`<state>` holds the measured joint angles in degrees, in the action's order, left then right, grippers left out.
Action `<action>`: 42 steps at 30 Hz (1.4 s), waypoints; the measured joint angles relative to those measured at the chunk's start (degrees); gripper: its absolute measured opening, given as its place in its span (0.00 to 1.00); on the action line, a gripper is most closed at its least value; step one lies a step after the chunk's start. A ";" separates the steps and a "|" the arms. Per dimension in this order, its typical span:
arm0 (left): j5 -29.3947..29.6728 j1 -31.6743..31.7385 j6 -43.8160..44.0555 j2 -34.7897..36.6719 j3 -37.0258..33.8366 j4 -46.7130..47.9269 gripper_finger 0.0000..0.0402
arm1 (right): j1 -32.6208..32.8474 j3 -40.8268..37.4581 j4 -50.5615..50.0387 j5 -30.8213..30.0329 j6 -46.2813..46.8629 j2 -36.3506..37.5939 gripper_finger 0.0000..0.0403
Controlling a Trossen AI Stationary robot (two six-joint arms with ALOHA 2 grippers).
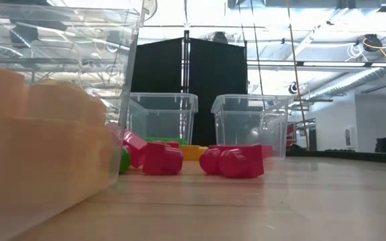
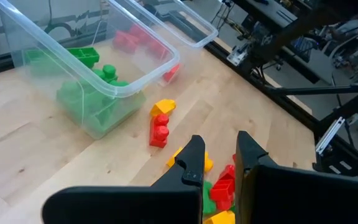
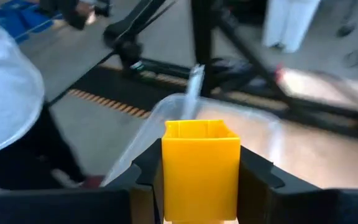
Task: Sort blocks
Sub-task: Put the yellow game piece into the bottom transparent bin, then put the red game piece into the top right transparent bin
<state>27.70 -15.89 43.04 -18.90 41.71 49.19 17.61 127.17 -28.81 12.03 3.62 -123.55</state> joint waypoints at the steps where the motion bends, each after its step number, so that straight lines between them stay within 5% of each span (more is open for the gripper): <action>1: -0.02 -0.01 -0.01 0.00 0.00 0.00 0.00 | 0.40 -0.02 -0.49 0.61 1.17 -0.26 0.28; 6: 0.00 0.00 0.07 0.02 0.00 -0.09 0.00 | 2.05 -0.02 0.36 1.72 7.04 -3.04 0.30; 12: -0.16 0.00 0.16 0.00 0.00 -0.22 0.00 | 2.38 -0.05 0.08 -0.07 12.61 -6.29 0.57; 17: -0.28 -0.01 0.19 0.02 0.00 -0.22 0.00 | 1.82 -0.07 0.08 -0.06 15.98 -6.49 0.69; 23: -0.62 -0.01 0.26 0.01 0.00 -0.22 0.00 | -0.21 -0.05 -10.70 -3.49 16.04 0.35 0.68; 32: -0.66 -0.01 1.65 0.00 0.00 0.08 0.00 | -1.82 -0.28 -55.09 -24.03 24.24 7.80 0.64; 37: -0.66 -0.01 1.67 0.00 0.00 0.44 0.00 | -1.95 -7.09 -52.88 -22.48 30.25 7.85 0.64; 42: -0.66 0.00 1.65 0.00 0.00 0.88 0.00 | -1.89 -20.41 -39.20 -17.18 31.82 7.85 0.64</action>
<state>27.04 -15.88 44.69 -18.90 41.71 50.07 15.72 106.77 -68.01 -5.15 35.44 -115.70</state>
